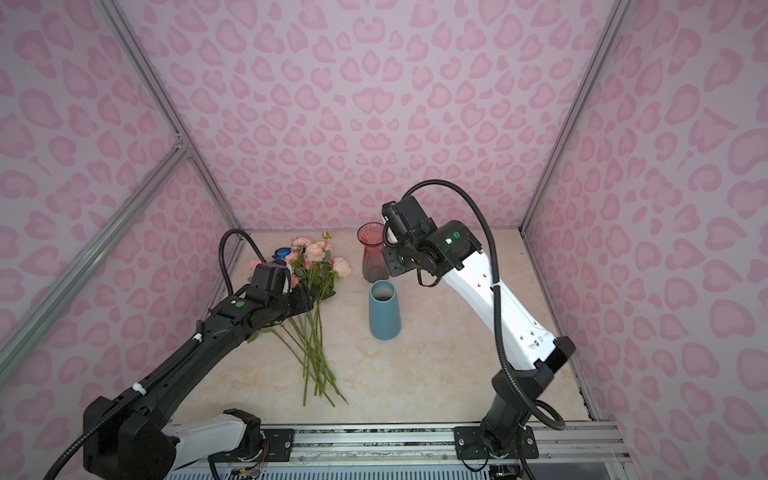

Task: Arrange the flowers into the vase
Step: 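Release the cup and lift the right gripper while the left reaches into stems, then grasp one peach rose stem with the left gripper and lift it toward the teal cup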

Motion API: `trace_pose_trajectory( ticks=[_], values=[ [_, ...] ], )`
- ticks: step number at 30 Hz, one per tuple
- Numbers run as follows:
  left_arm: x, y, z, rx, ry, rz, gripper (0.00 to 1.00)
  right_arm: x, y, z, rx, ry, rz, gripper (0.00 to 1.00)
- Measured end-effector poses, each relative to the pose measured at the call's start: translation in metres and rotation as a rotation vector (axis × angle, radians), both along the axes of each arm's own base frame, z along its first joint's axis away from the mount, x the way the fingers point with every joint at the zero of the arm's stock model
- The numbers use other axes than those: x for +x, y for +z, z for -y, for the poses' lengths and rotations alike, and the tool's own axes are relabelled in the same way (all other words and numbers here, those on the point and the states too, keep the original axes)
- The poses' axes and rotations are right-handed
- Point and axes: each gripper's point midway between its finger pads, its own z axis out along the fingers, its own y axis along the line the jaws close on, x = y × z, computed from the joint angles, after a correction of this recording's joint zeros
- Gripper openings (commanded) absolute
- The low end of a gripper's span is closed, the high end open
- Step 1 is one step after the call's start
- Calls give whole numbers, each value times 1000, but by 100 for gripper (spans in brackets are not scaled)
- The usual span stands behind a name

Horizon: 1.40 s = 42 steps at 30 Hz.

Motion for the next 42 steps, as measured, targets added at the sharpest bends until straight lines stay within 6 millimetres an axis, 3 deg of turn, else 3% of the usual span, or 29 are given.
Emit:
trace_pose_trajectory(
  ticks=[3,7,10,14,20,22,25,29,33,36,42],
  values=[
    [13,-17,-3,67,16,-46,46,-2,-20,32,99,-98,54,62],
    [30,-50,2,171,-15,-130,47,-1,-55,98,255,-305,105,65],
    [43,-71,12,247,-62,-174,49,1,-70,116,339,-344,105,62],
    [53,-94,16,315,-109,-225,50,5,-84,120,389,-347,80,53],
    [70,-113,19,373,-136,-261,41,2,-122,114,439,-331,-12,47],
    [71,-120,17,395,-141,-272,31,3,-126,111,449,-322,-27,46],
    [68,-127,15,420,-156,-304,25,7,-123,110,463,-317,-20,46],
    [75,-121,16,423,-149,-286,13,9,-119,106,481,-298,-14,45],
    [74,-118,14,427,-147,-286,8,9,-117,104,490,-288,-12,44],
    [75,-104,16,414,-144,-255,4,8,-118,102,504,-287,-23,44],
    [78,-82,18,390,-139,-206,4,2,-111,101,531,-274,-17,44]
  ],
)
